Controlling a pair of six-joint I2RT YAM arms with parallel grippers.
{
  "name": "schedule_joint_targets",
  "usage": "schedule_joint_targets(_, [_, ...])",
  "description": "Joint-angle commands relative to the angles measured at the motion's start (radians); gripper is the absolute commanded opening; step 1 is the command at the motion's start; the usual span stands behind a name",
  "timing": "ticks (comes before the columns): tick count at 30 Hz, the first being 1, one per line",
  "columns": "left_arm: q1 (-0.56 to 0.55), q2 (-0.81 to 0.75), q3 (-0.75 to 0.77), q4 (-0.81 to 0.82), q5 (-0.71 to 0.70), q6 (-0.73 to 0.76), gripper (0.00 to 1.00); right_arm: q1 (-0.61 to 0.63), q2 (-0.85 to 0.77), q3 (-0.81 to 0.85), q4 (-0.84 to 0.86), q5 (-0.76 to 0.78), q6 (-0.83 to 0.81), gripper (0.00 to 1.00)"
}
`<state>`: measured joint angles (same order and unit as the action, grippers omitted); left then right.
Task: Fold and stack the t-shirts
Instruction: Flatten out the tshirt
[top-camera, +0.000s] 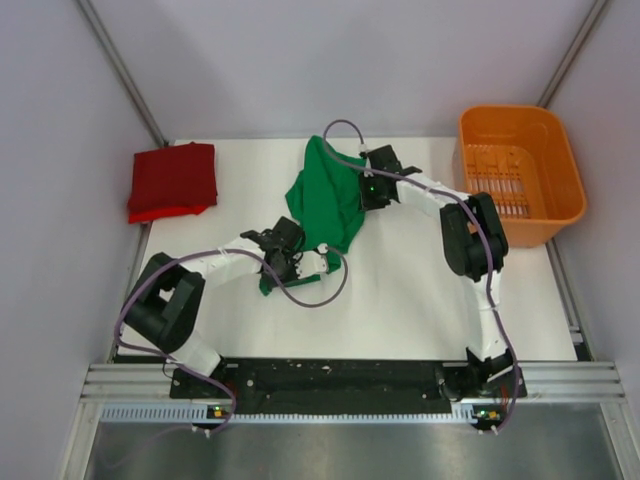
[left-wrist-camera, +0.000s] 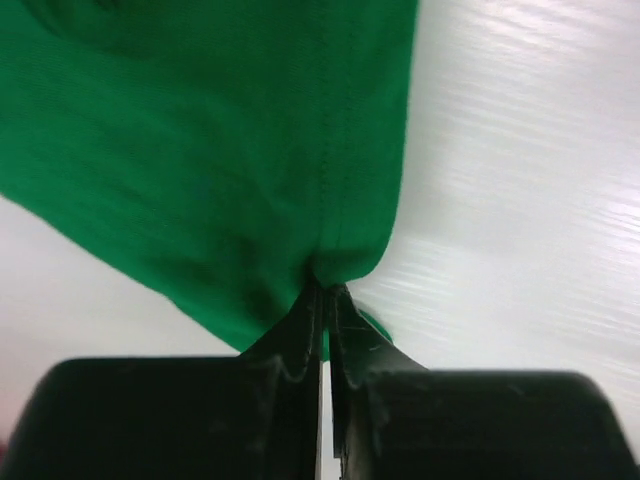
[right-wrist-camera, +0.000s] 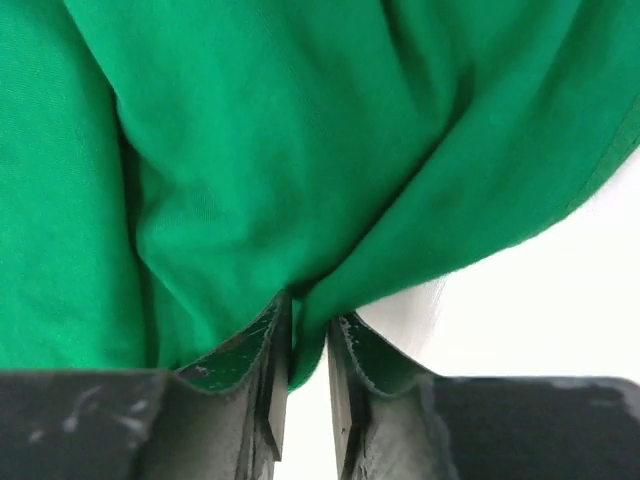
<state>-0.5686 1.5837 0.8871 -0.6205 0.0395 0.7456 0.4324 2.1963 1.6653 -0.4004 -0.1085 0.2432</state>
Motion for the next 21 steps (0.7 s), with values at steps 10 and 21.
schedule_joint_targets(10, [0.231, -0.105, 0.316, 0.027, -0.052, -0.219, 0.00, -0.118, -0.275, 0.116, 0.021, -0.085, -0.088, 0.00])
schedule_joint_targets(21, [0.625, -0.211, 0.749, -0.249, 0.232, -0.370, 0.00, -0.129, -0.616, 0.263, 0.020, -0.158, -0.206, 0.00])
